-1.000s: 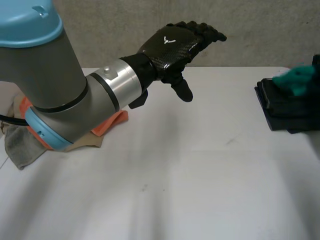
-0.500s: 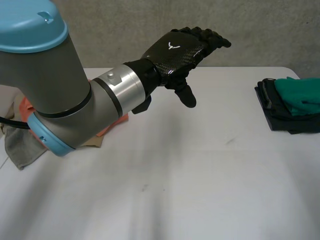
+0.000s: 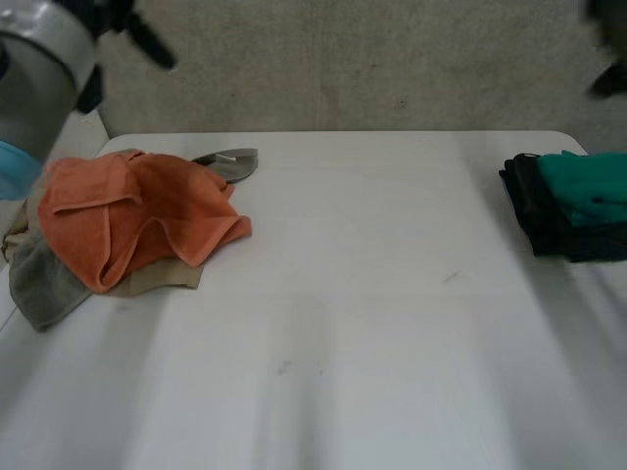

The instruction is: Fold the laundry.

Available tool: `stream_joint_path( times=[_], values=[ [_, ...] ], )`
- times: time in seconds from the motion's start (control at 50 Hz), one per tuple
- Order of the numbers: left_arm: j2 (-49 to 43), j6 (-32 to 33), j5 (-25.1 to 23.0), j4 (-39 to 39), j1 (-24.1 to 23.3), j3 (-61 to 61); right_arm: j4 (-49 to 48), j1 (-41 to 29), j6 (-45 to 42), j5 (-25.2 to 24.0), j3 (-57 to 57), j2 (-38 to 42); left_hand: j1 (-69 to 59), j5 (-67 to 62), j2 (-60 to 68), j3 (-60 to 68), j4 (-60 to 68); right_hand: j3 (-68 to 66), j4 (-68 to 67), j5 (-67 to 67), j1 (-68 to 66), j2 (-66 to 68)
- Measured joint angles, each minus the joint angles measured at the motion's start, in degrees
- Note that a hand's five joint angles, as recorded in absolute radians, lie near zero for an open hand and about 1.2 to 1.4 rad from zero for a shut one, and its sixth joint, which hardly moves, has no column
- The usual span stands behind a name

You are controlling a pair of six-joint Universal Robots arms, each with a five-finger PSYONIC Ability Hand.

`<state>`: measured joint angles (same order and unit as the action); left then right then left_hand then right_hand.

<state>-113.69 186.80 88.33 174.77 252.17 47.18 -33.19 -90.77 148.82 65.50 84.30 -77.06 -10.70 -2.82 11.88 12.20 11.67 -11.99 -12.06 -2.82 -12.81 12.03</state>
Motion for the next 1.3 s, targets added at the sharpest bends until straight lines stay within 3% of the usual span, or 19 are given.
stream_joint_path(
  times=[0.12, 0.3, 0.4, 0.48, 0.5, 0.54, 0.56, 0.62, 0.76, 0.94, 1.06, 1.22, 1.26, 1.3],
  values=[
    [-6.83, 11.78, -1.4, 1.26, 6.25, 3.58, 4.81, -6.3, -0.19, -0.56, 9.08, -0.86, 0.0, 0.0, 0.0, 0.0, 0.0, 0.0, 0.0, 0.0, 0.0, 0.0],
    [-25.15, 28.32, -14.51, 9.23, 11.22, 4.4, 10.95, -11.17, -0.52, 2.69, 15.38, 2.48, -0.01, 0.0, 0.0, 0.0, 0.0, 0.0, 0.0, 0.0, 0.0, 0.0],
    [-32.23, 32.64, -17.57, 11.04, 12.51, 1.2, 11.29, -11.12, -0.64, 3.26, 17.74, 3.18, -0.05, 0.0, 0.03, 0.0, 0.0, 0.0, 0.0, 0.0, 0.0, 0.0],
    [-36.29, 34.7, -18.15, 11.69, 12.88, -2.21, 11.14, -10.86, -0.71, 3.31, 19.58, 3.27, -11.61, -9.06, 10.44, 10.01, 10.06, 0.0, 0.0, -0.03, 0.0, 0.0],
    [-37.15, 35.03, -18.11, 11.92, 12.76, -3.25, 11.02, -10.74, -0.72, 3.28, 20.21, 3.26, -27.08, -24.65, 28.2, 27.35, 27.25, 0.0, 0.0, -0.03, 0.0, 0.0],
    [-37.45, 35.11, -18.02, 12.09, 12.64, -3.7, 10.94, -10.67, -0.72, 3.27, 20.6, 3.24, -27.08, -24.65, 28.2, 27.35, 27.25, 0.0, 0.0, -0.03, 0.0, 0.0],
    [-37.33, 35.07, -17.66, 12.59, 12.18, -4.04, 10.8, -10.47, -0.73, 3.27, 21.21, 3.2, -42.2, -42.4, 48.49, 46.73, 50.15, 0.0, 0.0, -0.03, 0.0, 0.0],
    [-35.36, 34.75, -16.75, 13.65, 10.84, -3.51, 10.67, -10.09, -0.72, 3.28, 21.76, 3.05, -44.36, -43.19, 52.32, 50.94, 54.78, 0.03, 0.0, -0.03, 0.0, 0.0],
    [-20.74, 32.34, -12.74, 18.6, 4.52, 3.6, 10.59, -9.46, -0.64, 3.42, 22.15, 2.25, -55.97, -43.5, 56.53, 55.61, 56.86, 0.0, 0.0, -0.03, 0.0, 0.0],
    [-0.74, 21.41, -10.98, 22.33, -6.17, 13.18, 11.19, -9.37, -0.22, 3.74, 22.16, 0.33, -55.97, -43.5, 56.65, 55.85, 57.15, 0.04, 0.0, -0.03, 0.0, 0.0],
    [1.66, 14.84, -11.33, 21.46, -14.09, 16.08, 11.3, -8.5, 0.38, 4.7, 22.37, -2.79, -55.97, -43.5, 56.72, 55.86, 57.17, 0.0, 0.0, -0.03, 0.0, 0.0],
    [-4.67, 3.68, -11.51, 21.01, -22.69, 17.21, 11.24, -6.15, 2.75, 10.03, 21.99, -5.57, -55.97, -43.5, 56.78, 55.95, 57.18, 0.03, 0.0, -0.03, 0.0, 0.0],
    [-8.39, -0.36, -11.48, 20.9, -23.91, 17.07, 11.22, -5.56, 4.06, 12.06, 21.68, -5.86, -52.45, -43.72, 52.81, 52.21, 53.06, 0.0, 0.0, -0.03, 0.0, 0.0],
    [-11.1, -3.02, -11.44, 20.81, -24.59, 16.83, 11.24, -5.27, 4.82, 13.09, 21.5, -5.92, -37.68, -34.25, 39.47, 39.21, 39.68, 0.0, 0.0, -0.03, 0.0, 0.0]
  ],
)
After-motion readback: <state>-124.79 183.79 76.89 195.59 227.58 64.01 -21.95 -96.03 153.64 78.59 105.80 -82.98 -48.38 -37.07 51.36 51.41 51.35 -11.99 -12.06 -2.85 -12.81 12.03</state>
